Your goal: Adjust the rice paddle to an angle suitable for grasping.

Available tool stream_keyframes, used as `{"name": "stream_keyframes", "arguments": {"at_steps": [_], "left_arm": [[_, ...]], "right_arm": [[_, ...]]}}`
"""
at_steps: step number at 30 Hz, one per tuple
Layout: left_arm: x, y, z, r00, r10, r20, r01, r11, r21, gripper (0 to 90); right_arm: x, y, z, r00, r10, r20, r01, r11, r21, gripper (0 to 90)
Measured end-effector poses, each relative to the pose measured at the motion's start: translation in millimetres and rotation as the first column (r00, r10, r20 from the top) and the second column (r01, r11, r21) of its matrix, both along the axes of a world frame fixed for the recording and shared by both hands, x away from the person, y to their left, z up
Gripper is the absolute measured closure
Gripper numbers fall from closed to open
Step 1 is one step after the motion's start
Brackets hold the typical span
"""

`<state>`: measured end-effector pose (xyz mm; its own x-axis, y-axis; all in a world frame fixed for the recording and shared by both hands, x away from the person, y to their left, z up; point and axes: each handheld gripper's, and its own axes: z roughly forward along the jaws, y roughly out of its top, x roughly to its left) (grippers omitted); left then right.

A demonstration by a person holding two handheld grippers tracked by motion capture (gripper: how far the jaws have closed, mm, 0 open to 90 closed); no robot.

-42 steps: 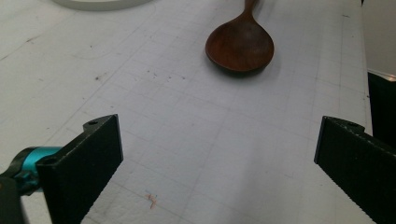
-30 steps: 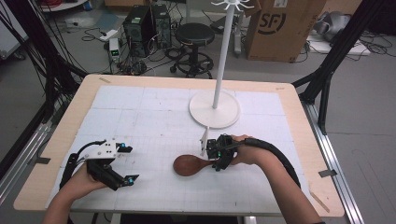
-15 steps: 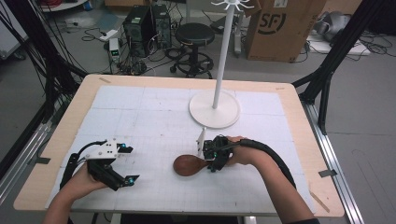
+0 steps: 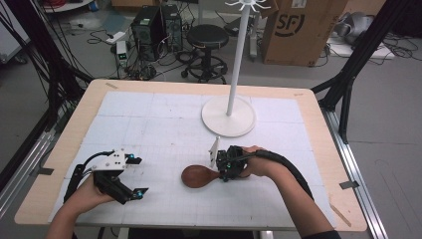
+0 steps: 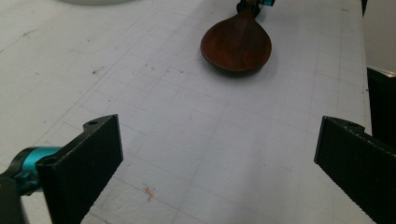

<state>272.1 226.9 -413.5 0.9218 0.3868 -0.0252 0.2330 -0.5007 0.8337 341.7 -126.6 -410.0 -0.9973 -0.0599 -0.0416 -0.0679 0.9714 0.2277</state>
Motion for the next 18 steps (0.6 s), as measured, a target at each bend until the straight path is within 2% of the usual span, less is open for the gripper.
{"name": "stream_keyframes", "arguments": {"at_steps": [6, 14, 15, 18], "left_arm": [[-0.7, -0.9, -0.1, 1.0000, 0.002, 0.000, -0.002, 1.0000, 0.000, 1.7], [-0.3, 0.5, 0.6, 1.0000, 0.001, 0.002, -0.001, 1.0000, -0.003, 1.7], [-0.4, 0.6, 0.8, 1.0000, 0.002, 0.002, -0.002, 1.0000, -0.005, 1.7], [-0.2, 0.7, 0.7, 1.0000, 0.001, 0.001, -0.001, 0.9999, -0.010, 1.7]], "right_arm": [[-6.2, 1.2, 0.2, 0.9992, -0.007, 0.041, 0.007, 1.000, -0.008, 78.6], [-4.5, -1.4, 1.1, 0.9991, -0.039, 0.017, 0.039, 0.999, 0.004, 78.8], [-3.7, -3.2, 1.8, 0.9989, -0.047, 0.001, 0.046, 0.998, 0.033, 78.8], [-3.8, -3.5, 2.5, 0.9990, -0.044, -0.008, 0.045, 0.997, 0.059, 78.8]]}}
